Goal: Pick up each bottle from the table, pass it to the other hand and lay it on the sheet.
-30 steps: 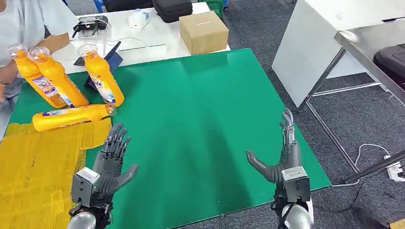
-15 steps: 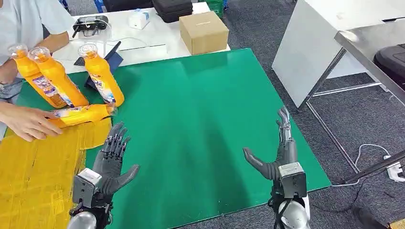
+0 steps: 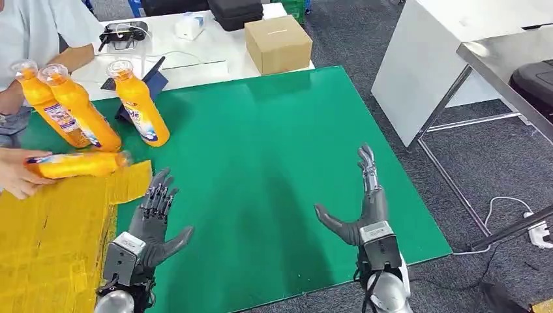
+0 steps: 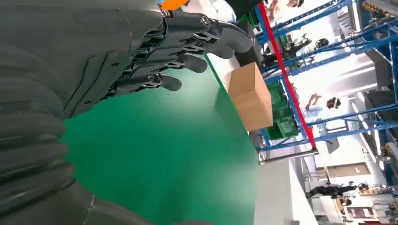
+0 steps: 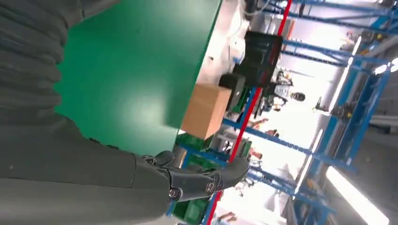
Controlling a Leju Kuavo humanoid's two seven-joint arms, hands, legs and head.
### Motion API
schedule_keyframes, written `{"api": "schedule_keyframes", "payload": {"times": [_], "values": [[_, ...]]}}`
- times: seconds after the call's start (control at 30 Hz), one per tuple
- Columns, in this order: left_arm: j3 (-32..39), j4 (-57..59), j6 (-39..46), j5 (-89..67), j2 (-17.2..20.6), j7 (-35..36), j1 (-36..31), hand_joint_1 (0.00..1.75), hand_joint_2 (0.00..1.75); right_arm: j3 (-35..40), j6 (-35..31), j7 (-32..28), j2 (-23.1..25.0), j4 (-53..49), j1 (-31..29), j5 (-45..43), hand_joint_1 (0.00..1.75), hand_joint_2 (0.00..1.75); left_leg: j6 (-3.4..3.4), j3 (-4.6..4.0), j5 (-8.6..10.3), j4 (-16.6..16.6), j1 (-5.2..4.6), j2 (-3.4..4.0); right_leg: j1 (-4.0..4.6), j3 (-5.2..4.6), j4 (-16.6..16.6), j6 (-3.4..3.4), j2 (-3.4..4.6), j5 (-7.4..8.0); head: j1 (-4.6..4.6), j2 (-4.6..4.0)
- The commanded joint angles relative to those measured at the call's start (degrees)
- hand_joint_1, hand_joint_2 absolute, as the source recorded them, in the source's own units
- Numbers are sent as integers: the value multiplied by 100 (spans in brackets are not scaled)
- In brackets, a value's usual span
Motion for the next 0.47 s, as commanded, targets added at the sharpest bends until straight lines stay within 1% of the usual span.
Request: {"api": "schedule_keyframes", "payload": {"times": [0.03,0.07,0.17,0.2,0.23,0.27,0.33,0.37,0.4,0.43,0.47], "values": [[100,140,278,-171,-78,-34,16,0,175,410,-101,85,-33,421,-199,63,0,175,-11,37,-16,2,13,-27,4,37,-3,-19,31,-11,2,0],[96,136,319,-218,-83,-36,20,0,175,411,-107,91,-34,421,-196,68,0,175,-6,21,-7,-3,6,-16,0,20,-5,-12,22,-4,0,0],[92,131,398,-265,-105,-39,35,0,175,416,-118,92,-46,458,-200,73,0,175,-14,50,-25,7,16,-33,4,49,3,-26,43,-19,2,0],[92,145,412,-271,-107,-32,27,0,175,418,-119,97,-48,468,-206,75,0,175,-7,20,-7,-2,8,-17,2,20,-4,-13,21,-4,2,0],[99,167,452,-283,-114,-14,7,0,175,423,-119,114,-52,471,-210,88,0,175,-10,33,-14,1,11,-25,3,32,-2,-19,28,-11,2,0],[98,180,459,-283,-110,-14,-3,0,175,427,-117,123,-55,471,-211,95,0,175,-6,17,-5,-2,6,-19,2,18,-4,-12,17,-3,2,0],[108,207,487,-287,-119,-7,-21,0,175,430,-114,135,-58,475,-210,95,0,175,-12,38,-16,4,12,-30,3,37,1,-21,31,-13,2,0],[108,209,489,-287,-121,-7,-24,0,175,430,-105,142,-61,477,-212,89,0,175,-9,27,-10,1,9,-23,3,27,-3,-16,25,-7,2,0],[108,213,493,-287,-123,-6,-26,0,175,426,-97,149,-65,479,-211,81,0,175,-12,39,-17,4,13,-30,4,38,1,-22,34,-13,0,0],[108,218,515,-291,-130,-3,-26,0,175,418,-39,188,-71,491,-211,21,0,175,-7,21,-6,-2,7,-21,1,21,-4,-13,19,-4,2,0],[126,208,519,-237,-149,-15,-19,0,175,425,-28,193,-81,502,-218,25,0,175,-10,33,-13,2,12,-30,4,34,-2,-19,26,-10,2,0]]}}
